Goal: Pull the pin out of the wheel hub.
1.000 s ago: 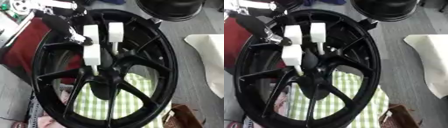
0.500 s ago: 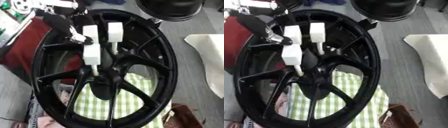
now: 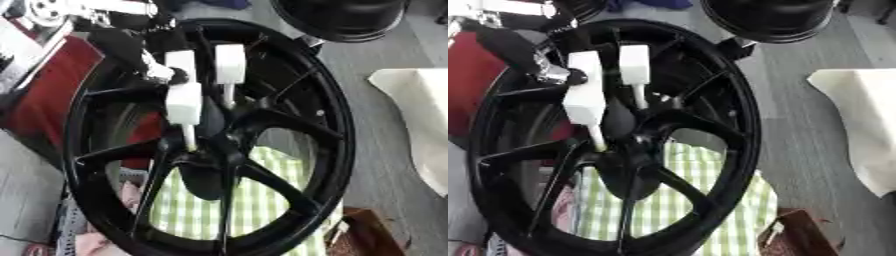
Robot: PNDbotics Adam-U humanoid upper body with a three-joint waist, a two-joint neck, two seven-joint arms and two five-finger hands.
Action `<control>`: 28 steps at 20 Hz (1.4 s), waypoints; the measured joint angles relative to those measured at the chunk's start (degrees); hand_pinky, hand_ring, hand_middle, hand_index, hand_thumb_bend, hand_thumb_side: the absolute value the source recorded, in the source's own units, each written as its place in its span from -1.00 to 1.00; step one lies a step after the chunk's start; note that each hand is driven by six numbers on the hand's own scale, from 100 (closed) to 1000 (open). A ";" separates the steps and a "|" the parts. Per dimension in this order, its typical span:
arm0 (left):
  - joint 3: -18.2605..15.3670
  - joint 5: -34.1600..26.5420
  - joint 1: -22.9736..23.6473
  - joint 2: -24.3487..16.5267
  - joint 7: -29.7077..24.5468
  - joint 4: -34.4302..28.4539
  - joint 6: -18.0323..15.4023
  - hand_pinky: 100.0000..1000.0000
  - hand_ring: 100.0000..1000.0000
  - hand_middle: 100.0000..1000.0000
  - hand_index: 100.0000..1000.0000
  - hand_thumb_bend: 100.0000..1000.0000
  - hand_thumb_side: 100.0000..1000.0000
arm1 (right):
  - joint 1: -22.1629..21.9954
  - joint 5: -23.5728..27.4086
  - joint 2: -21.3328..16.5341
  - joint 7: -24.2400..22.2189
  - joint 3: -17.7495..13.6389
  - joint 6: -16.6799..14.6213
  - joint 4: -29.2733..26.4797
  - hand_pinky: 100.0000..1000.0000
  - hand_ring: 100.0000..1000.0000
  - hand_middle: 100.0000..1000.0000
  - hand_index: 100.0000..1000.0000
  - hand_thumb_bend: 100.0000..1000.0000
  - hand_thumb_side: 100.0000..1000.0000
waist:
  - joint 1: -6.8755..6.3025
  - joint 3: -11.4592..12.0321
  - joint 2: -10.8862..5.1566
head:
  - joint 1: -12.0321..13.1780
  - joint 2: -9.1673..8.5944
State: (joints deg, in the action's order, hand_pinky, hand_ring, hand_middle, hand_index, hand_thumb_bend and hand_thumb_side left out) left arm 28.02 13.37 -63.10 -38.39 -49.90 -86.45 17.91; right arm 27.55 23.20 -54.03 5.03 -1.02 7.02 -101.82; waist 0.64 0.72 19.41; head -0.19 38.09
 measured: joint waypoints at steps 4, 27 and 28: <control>0.01 0.00 0.00 0.07 -0.22 0.26 0.22 0.57 0.34 0.08 0.48 -0.44 -0.38 | -0.23 -0.03 0.27 0.00 0.01 0.01 0.19 0.25 0.12 0.08 0.41 -0.77 -0.18 | 0.02 0.00 0.01 | 0.00 0.00; 0.35 0.59 -0.04 0.83 2.66 1.32 0.95 0.44 0.08 -0.19 0.20 -0.54 -0.62 | -0.38 -0.35 0.38 -0.06 0.32 -0.07 0.69 0.26 0.12 0.08 0.42 -0.75 -0.15 | 0.04 -0.02 0.02 | 0.00 0.00; 0.37 0.40 -0.04 0.98 3.06 1.32 1.00 0.43 0.07 -0.22 0.18 -0.58 -0.67 | -0.40 -0.35 0.38 -0.05 0.32 -0.08 0.70 0.26 0.12 0.08 0.42 -0.75 -0.15 | 0.04 -0.02 0.02 | 0.00 0.00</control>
State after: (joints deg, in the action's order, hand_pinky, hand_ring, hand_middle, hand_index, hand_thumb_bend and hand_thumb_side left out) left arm 28.39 13.77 -63.14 -37.41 -46.85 -85.13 18.91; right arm 27.16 22.85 -53.65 4.97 -0.70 6.94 -101.12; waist 0.68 0.70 19.44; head -0.19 38.09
